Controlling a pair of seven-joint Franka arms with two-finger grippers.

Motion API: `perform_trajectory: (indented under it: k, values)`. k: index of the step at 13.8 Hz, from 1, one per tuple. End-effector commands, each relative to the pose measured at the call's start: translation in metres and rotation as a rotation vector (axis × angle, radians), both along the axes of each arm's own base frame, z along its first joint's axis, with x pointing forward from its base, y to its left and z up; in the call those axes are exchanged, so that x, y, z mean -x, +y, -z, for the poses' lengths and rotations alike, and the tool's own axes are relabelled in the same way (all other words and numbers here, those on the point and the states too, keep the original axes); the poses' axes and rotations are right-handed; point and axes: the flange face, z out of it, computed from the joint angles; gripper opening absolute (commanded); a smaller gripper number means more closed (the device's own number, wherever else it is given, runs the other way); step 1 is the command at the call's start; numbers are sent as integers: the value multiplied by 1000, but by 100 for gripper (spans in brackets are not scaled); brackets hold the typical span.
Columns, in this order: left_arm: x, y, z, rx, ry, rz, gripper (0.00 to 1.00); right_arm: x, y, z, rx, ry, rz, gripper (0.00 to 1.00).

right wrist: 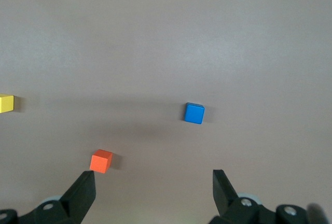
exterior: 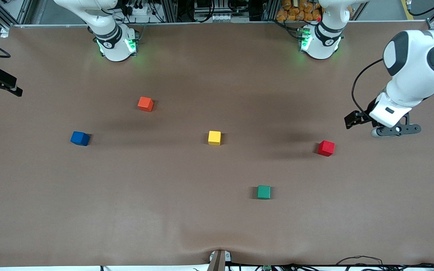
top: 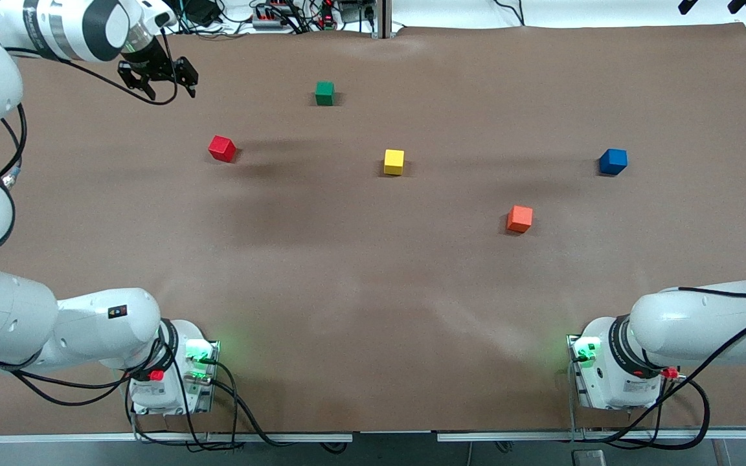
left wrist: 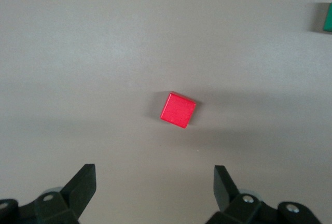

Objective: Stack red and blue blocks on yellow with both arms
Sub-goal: 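Move the left gripper over the red cube and lower it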

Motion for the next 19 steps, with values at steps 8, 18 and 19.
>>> perform_trajectory:
  k: [8,18,19]
  values:
    - [-2,-17,58,32,-10,12,100,-3,-5,-3,8,2,9,100]
    - [-28,-31,138,90,14,110,100,-4,-8,1,8,9,14,100]
    - [-32,-31,142,93,17,145,100,-4,-8,1,8,9,14,100]
